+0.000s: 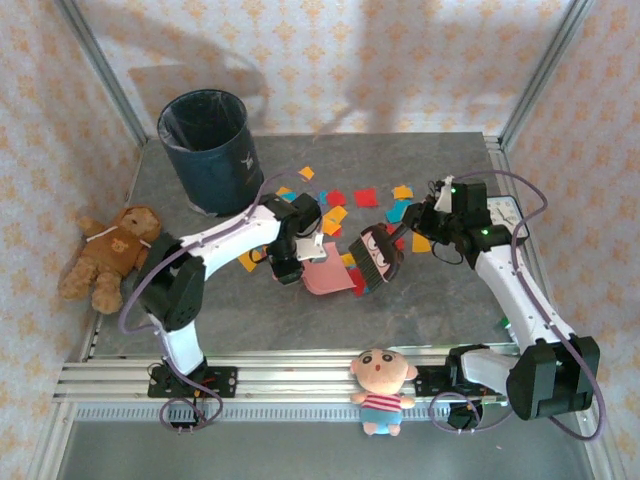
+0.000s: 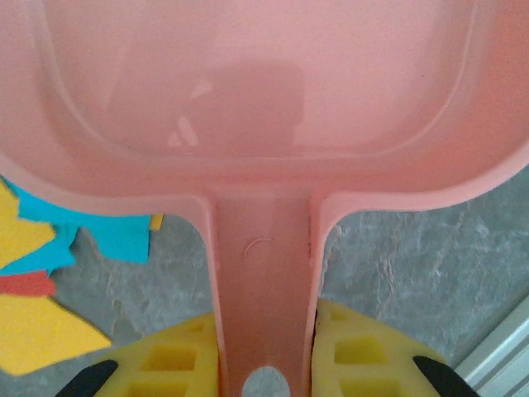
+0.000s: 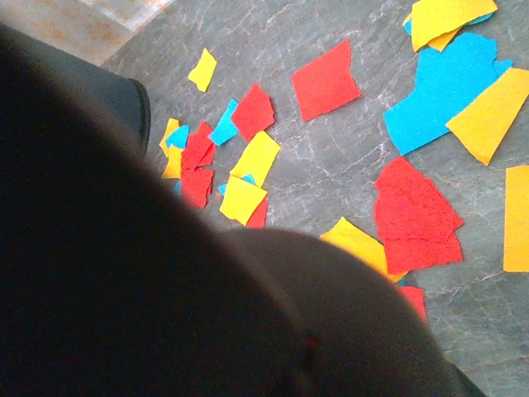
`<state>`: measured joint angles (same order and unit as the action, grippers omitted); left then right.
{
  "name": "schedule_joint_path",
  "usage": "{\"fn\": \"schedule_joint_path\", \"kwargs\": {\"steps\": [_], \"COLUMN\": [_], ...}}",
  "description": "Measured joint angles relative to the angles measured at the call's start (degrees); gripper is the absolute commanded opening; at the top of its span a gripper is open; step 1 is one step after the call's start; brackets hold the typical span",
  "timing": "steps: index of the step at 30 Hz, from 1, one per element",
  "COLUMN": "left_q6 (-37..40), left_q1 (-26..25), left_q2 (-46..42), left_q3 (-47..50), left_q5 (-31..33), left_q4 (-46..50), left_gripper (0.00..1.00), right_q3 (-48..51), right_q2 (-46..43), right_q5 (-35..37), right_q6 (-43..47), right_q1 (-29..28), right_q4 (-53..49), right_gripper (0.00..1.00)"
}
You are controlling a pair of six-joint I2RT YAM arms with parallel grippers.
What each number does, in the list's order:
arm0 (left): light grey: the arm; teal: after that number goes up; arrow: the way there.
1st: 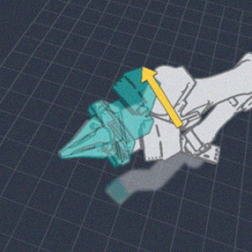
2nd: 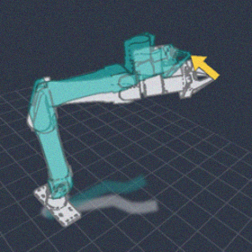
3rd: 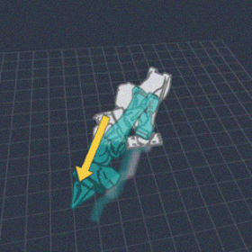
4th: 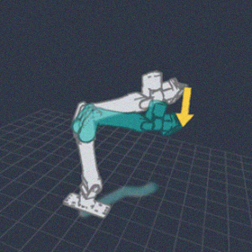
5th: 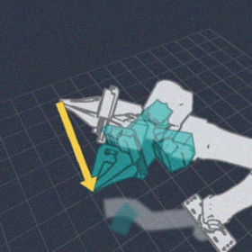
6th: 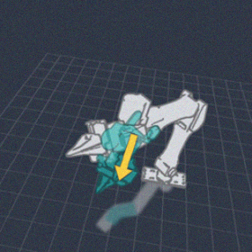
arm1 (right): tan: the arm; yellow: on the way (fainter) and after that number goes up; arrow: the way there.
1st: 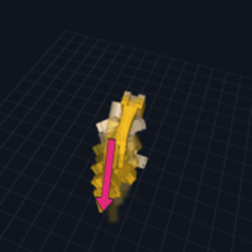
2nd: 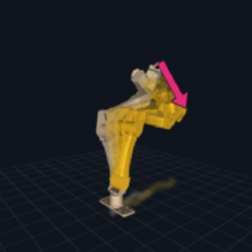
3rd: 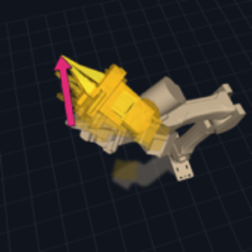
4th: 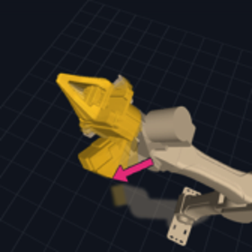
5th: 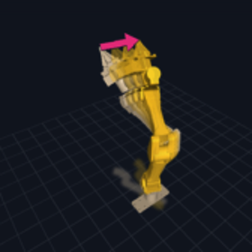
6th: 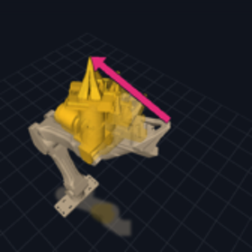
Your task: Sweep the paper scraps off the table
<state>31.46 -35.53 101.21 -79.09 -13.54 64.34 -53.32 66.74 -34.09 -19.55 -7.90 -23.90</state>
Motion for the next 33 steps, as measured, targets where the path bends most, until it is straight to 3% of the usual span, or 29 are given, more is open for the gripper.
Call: {"fn": "schedule_joint_path", "kwargs": {"steps": [11, 23, 33], "left_q6": [3.0, 3.1, 1.4], "left_q1": [0.0, -1.7, -3.9], "left_q2": [-12.0, -11.7, -5.6], "left_q3": [4.2, 5.1, 2.8], "left_q5": [2.5, 4.0, 4.0], "left_q4": [5.3, 6.2, 6.2], "left_gripper": [0.00, 0.00, 0.00], "right_q3": [4.3, 9.8, 9.8], "right_q2": [4.6, -2.2, -9.8], "right_q5": [0.7, 12.3, 16.1], "right_q6": [4.3, 8.1, 8.5], "right_q1": [-5.8, -7.7, -7.7], "right_q4": [7.3, 14.6, 14.5], "right_gripper": [0.00, 0.00, 0.00]}}
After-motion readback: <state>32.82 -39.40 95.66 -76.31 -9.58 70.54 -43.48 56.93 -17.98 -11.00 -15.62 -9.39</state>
